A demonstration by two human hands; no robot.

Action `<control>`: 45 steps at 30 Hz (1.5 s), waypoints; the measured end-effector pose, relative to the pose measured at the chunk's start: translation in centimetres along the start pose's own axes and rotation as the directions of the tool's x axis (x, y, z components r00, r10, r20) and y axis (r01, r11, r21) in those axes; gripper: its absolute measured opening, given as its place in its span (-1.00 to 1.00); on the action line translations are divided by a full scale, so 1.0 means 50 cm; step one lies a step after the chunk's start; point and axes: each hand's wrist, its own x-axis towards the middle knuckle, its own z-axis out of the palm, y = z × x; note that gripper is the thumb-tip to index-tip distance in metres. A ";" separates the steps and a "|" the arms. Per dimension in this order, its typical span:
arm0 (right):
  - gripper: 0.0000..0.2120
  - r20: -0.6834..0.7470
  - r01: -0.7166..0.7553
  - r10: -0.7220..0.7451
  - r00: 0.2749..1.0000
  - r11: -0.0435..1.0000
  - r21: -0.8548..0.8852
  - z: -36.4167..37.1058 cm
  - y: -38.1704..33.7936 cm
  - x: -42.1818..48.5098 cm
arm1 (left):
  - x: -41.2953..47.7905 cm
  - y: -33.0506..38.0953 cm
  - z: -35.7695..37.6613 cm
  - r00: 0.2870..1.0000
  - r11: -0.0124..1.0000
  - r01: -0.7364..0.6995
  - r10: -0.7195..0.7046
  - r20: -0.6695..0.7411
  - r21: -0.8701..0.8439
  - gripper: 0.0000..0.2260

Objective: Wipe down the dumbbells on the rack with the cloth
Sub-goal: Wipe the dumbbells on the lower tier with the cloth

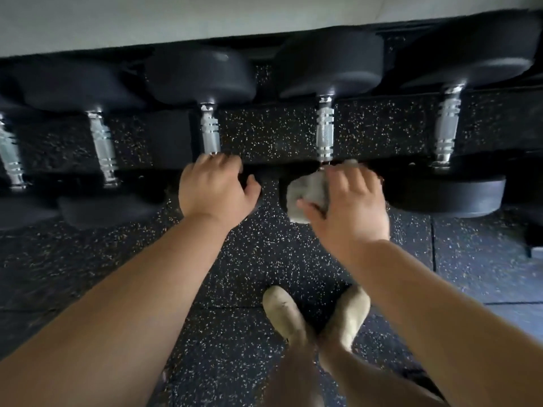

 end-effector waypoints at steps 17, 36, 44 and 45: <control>-0.16 0.107 -0.283 0.264 0.959 0.918 0.276 0.020 0.037 -0.038 | 0.006 -0.006 0.020 0.999 0.999 0.025 -0.026 -0.042 -0.036 -0.66; -0.26 0.206 -0.480 0.440 0.874 0.718 0.504 0.020 0.004 -0.065 | 0.003 -0.011 0.036 0.994 0.999 -0.032 0.028 -0.105 -0.038 -0.70; -0.59 0.326 -0.695 0.626 0.709 0.541 0.473 -0.008 0.075 0.042 | 0.003 -0.012 0.035 0.992 0.999 -0.039 0.035 -0.121 -0.033 -0.70; -0.55 0.281 -0.658 0.607 0.743 0.585 0.474 -0.001 0.054 0.019 | 0.002 -0.013 0.035 0.991 0.998 -0.041 0.036 -0.126 -0.041 -0.70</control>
